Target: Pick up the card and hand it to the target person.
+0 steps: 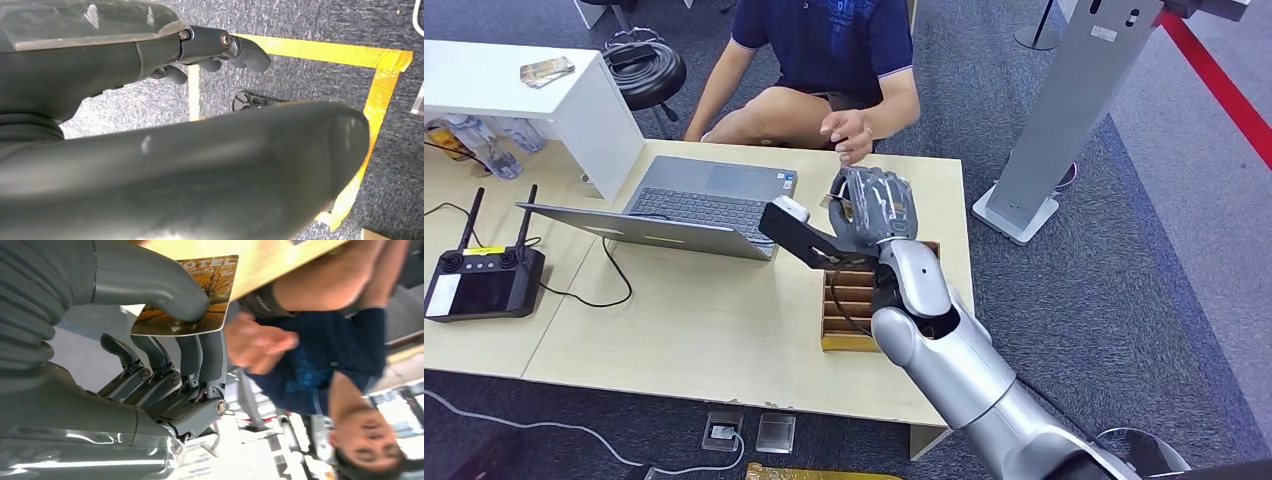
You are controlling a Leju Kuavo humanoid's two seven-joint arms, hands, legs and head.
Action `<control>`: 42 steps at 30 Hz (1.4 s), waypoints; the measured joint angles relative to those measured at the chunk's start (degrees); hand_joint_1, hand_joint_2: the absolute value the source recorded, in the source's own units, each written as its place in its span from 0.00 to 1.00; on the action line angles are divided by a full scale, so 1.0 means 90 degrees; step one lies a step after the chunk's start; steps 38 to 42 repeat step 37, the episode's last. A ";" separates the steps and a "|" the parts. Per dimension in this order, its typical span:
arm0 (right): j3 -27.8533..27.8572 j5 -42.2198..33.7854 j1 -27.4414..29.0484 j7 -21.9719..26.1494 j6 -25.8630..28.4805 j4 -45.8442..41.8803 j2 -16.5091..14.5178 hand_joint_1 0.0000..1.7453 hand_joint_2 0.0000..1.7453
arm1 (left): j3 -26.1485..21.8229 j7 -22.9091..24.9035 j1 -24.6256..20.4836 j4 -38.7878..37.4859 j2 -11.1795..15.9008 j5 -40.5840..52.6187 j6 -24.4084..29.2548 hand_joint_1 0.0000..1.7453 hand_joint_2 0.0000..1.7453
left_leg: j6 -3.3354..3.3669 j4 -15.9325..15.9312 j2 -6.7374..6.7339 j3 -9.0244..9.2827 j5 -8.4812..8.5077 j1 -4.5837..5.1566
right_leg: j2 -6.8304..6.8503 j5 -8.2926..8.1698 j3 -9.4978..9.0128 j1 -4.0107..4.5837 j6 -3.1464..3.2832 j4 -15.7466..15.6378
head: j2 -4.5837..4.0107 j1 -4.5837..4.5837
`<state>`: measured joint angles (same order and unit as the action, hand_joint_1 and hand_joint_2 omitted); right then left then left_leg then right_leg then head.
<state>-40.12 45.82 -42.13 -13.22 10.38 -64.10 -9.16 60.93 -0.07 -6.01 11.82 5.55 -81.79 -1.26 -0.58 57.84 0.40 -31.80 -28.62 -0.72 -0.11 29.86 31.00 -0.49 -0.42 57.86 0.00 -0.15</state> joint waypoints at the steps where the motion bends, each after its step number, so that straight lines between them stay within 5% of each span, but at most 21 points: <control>1: -0.0012 -0.0039 -0.0169 0.0116 0.0052 0.0254 -0.0091 0.94 1.00 | 0.0000 0.0000 -0.0003 0.0000 0.0000 0.0000 -0.0002 0.00 0.00 | -0.0001 0.0000 0.0001 0.0000 0.0001 0.0000 | 0.0001 0.0000 0.0000 0.0000 0.0000 0.0000 | 0.0000 -0.0001; 11: -0.0175 0.0010 -0.1143 0.0401 0.0135 0.2221 -0.0723 0.94 1.00 | -0.0002 0.0029 -0.0010 0.0000 0.0000 -0.0106 0.0080 0.00 0.00 | -0.0002 0.0000 0.0005 -0.0009 0.0002 0.0000 | 0.0004 0.0000 0.0009 0.0000 0.0000 0.0001 | 0.0000 0.0010; 20: -0.0333 0.0145 -0.1499 0.0391 0.0200 0.3326 -0.0925 0.94 1.00 | -0.0002 0.0022 -0.0001 0.0000 0.0000 -0.0152 0.0111 0.00 0.00 | -0.0002 0.0001 0.0005 -0.0008 0.0002 0.0000 | 0.0003 0.0000 0.0009 0.0000 0.0000 0.0000 | 0.0000 0.0008; 24: -0.0369 0.0172 -0.1568 0.0295 0.0211 0.3550 -0.0971 0.00 1.00 | -0.0002 -0.0011 0.0000 0.0000 0.0000 -0.0112 0.0038 0.00 0.00 | -0.0002 0.0001 0.0004 -0.0008 0.0002 0.0000 | 0.0003 0.0000 0.0011 0.0000 0.0000 0.0000 | 0.0000 0.0000; 42: -0.0379 0.0195 -0.1620 0.0133 0.0362 0.3803 -0.0843 0.00 1.00 | 0.0001 -0.0153 0.0001 0.0000 0.0000 0.0039 -0.0099 0.00 0.00 | -0.0002 0.0002 0.0002 -0.0006 0.0002 0.0000 | 0.0001 -0.0001 0.0011 0.0000 0.0000 0.0000 | 0.0000 0.0007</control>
